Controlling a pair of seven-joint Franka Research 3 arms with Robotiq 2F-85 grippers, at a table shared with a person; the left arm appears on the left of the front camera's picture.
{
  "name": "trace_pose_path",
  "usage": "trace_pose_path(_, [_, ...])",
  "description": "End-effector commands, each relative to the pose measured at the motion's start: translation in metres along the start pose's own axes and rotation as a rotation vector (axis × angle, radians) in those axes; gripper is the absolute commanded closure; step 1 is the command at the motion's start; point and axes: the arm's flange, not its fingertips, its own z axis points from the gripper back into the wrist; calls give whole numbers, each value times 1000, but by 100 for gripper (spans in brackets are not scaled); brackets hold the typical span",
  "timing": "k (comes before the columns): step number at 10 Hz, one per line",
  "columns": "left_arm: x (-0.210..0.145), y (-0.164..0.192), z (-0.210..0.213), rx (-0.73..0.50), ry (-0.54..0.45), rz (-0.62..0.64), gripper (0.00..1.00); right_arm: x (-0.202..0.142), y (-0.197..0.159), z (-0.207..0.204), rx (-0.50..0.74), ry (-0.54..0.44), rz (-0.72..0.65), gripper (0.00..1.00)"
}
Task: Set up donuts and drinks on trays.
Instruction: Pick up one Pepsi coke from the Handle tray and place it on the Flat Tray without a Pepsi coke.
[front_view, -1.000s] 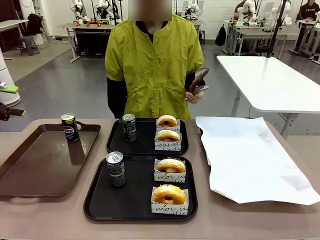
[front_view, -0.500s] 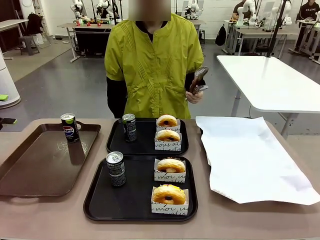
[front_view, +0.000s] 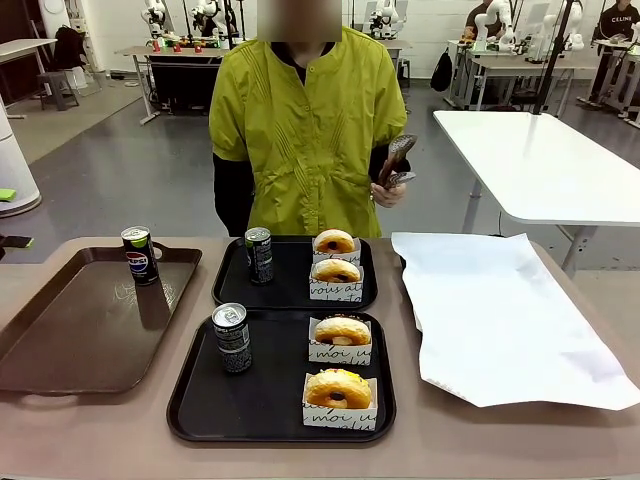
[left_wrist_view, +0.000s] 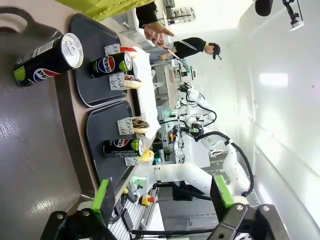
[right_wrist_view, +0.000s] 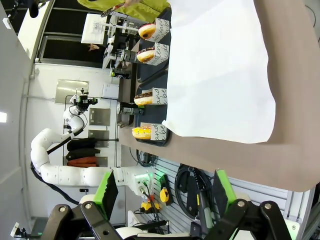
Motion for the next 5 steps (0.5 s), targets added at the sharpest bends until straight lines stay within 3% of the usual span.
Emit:
trace_pose_path(1, [0, 0, 2, 0, -5, 0, 0, 0, 0, -2, 22, -9, 15, 0])
trace_pose_path(5, [0, 0, 2, 0, -5, 0, 0, 0, 0, -2, 22, -9, 15, 0])
